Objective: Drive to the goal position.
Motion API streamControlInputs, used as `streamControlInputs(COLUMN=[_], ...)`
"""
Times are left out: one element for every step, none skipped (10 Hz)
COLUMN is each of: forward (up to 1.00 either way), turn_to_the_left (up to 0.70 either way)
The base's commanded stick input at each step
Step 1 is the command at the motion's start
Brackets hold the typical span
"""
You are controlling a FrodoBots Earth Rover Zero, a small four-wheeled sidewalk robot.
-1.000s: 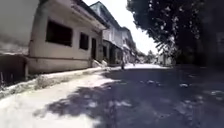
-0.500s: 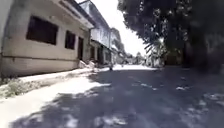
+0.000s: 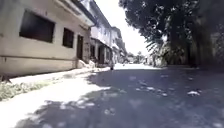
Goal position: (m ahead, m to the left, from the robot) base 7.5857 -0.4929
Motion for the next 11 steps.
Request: streamControlInputs(forward=[0.85, 0.85, 0.85, 0.85, 0.85, 0.85, 0.85, 0.85, 0.85, 0.85, 0.85], turn_to_the_left=[0.0, 0.0, 0.0, 0.0, 0.0, 0.0, -0.07, -0.33, -0.34, -0.34, -0.34])
